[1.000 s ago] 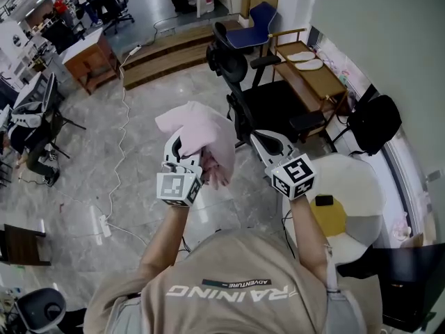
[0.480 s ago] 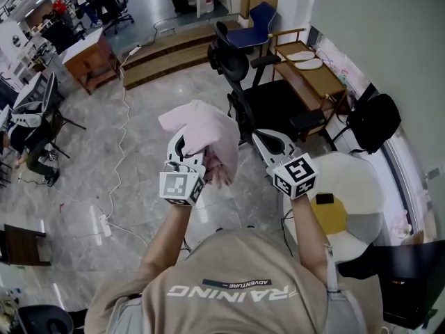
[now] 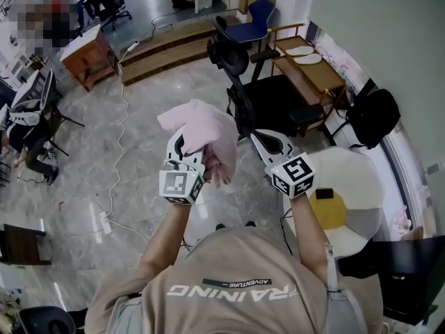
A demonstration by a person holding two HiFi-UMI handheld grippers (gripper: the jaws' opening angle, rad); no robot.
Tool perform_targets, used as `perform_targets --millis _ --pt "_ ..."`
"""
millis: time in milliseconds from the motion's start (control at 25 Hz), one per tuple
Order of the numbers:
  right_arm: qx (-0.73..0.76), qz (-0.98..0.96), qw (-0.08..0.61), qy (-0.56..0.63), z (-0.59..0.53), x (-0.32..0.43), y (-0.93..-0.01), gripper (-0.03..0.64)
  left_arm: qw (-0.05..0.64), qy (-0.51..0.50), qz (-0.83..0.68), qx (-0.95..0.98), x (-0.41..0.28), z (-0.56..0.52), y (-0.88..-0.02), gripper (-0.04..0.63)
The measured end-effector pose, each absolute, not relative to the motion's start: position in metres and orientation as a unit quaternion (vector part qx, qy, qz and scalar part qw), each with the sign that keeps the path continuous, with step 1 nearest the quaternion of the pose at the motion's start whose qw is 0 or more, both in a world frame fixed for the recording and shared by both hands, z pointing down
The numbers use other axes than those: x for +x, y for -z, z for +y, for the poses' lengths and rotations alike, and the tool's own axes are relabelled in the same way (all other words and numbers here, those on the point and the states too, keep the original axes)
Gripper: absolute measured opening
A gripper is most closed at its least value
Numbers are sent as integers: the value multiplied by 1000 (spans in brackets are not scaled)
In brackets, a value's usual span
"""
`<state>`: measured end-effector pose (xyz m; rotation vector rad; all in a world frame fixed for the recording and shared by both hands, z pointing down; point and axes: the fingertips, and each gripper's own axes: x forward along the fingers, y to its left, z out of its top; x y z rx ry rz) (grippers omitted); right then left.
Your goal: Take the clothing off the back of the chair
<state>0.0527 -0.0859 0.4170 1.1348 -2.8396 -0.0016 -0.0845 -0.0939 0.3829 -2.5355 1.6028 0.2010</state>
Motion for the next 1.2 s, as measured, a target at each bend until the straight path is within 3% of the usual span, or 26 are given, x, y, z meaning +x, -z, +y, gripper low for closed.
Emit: perform_targets --millis 1200 --pt "365 -929 51 22 -82 50 -408 31 83 -53 541 -835 -91 -95 -381 95"
